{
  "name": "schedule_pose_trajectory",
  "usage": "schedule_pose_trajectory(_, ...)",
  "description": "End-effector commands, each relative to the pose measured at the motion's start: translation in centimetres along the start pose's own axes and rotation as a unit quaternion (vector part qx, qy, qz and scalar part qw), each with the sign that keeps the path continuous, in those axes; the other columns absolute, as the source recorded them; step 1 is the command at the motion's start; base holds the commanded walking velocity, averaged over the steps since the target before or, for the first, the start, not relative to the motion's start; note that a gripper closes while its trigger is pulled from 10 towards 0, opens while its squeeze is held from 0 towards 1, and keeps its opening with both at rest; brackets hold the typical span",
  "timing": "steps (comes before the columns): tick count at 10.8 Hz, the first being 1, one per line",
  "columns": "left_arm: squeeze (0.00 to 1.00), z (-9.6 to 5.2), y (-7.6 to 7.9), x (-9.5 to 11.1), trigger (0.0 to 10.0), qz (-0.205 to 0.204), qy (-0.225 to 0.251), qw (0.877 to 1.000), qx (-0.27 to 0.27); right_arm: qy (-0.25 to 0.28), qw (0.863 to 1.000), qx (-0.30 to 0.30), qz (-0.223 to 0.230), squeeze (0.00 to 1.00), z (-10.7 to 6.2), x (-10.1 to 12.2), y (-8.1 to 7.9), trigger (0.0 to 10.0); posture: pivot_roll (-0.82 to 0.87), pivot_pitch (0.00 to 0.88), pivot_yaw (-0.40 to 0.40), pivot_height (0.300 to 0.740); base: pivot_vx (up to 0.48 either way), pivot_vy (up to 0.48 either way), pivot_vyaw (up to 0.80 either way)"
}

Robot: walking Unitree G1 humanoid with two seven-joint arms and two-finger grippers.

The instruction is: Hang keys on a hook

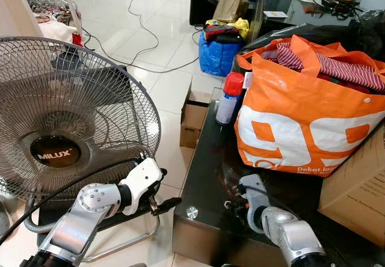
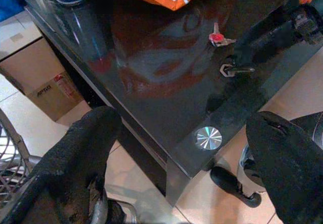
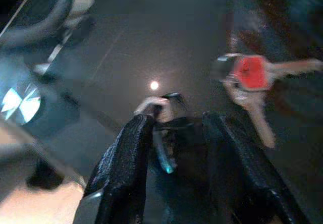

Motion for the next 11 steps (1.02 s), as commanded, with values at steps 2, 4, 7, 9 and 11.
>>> schedule_pose_trajectory(2,0.0,0.3,0.0,0.1,10.0,0.004,-0.001,1.0,-0.001,0.001,0.998,-0.008,0.061,0.0,0.1,0.2,0.1,10.0,-0.08,0.0,-0.076,0.74,0.0,0.0,0.0)
schedule_pose_trajectory(4,0.0,0.2,0.0,0.1,10.0,0.004,-0.002,1.0,0.0,-0.009,0.996,-0.046,0.082,0.0,0.6,-0.1,0.6,8.9,-0.07,0.0,-0.08,0.74,0.0,0.0,0.0)
schedule_pose_trajectory(7,0.0,0.2,0.0,0.1,10.0,0.004,-0.002,1.0,0.0,-0.012,0.993,-0.039,0.112,0.0,0.9,-0.2,0.1,0.2,-0.07,0.0,-0.083,0.74,0.0,0.0,0.0)
schedule_pose_trajectory(9,0.0,0.1,0.0,0.0,10.0,0.004,-0.003,1.0,0.0,-0.011,0.991,-0.03,0.133,0.0,1.0,-0.2,-0.2,0.0,-0.06,0.0,-0.084,0.74,0.0,0.0,0.0)
schedule_pose_trajectory(11,0.0,0.1,0.1,0.1,10.0,0.005,-0.002,1.0,-0.001,-0.009,0.991,-0.018,0.136,0.0,1.1,-0.1,-0.6,0.0,-0.07,0.0,-0.083,0.74,0.0,0.0,0.0)
Point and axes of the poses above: a point about 5 cm out from each wrist's last joint towards the gripper, its own z axis pointing out of the wrist towards the gripper, its own x axis along the axis of the wrist's last joint, y = z × x, the point moved 5 cm from there along z, pointing out of the wrist towards the gripper, and after that the axes turned 5 degrees about -z, right-handed, at the moved point
